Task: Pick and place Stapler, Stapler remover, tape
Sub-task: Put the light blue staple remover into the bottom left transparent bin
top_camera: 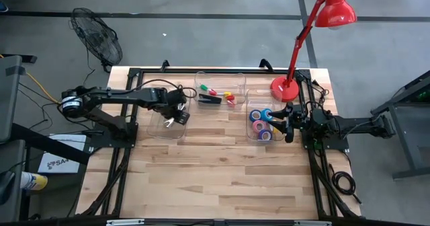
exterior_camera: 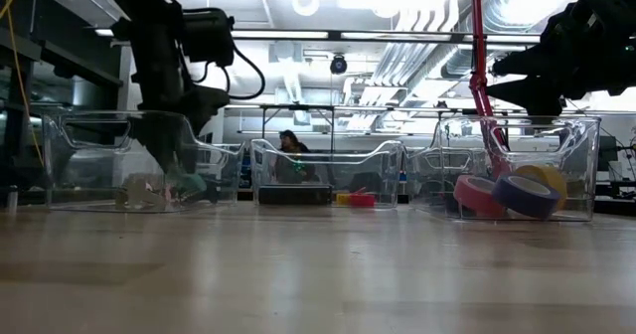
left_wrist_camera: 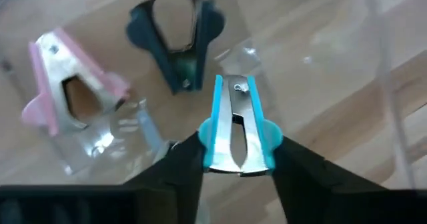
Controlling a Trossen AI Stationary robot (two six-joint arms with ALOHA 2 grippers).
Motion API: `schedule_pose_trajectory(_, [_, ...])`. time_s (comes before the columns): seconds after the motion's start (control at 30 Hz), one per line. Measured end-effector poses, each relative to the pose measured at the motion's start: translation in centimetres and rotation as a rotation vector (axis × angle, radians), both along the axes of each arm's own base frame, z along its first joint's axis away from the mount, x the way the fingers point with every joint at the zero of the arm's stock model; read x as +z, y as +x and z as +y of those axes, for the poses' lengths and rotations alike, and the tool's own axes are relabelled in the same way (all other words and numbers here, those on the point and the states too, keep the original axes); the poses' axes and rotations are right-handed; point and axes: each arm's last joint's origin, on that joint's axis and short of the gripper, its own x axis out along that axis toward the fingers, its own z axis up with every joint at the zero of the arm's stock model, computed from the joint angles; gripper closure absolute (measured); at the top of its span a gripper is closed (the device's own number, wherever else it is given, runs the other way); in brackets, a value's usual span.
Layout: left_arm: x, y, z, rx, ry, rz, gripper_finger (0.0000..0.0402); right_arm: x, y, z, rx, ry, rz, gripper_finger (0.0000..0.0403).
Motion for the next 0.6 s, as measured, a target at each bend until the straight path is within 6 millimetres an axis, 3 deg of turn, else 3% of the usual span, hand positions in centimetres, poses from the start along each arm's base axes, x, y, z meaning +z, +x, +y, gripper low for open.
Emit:
schedule_pose_trajectory(0.3, [0.1,0.2,-0.1,0.003,-0.051,-0.031,0.0142,0.0,0.0,0.0,0.000,0.000,0.000,0.0196])
schedule_pose_trajectory(0.6, [1.4,-0.4,-0.3,0.006,-0.017,-0.085,0.0138,0.0,0.0,0.0,0.000,0.000,0.000,0.0196])
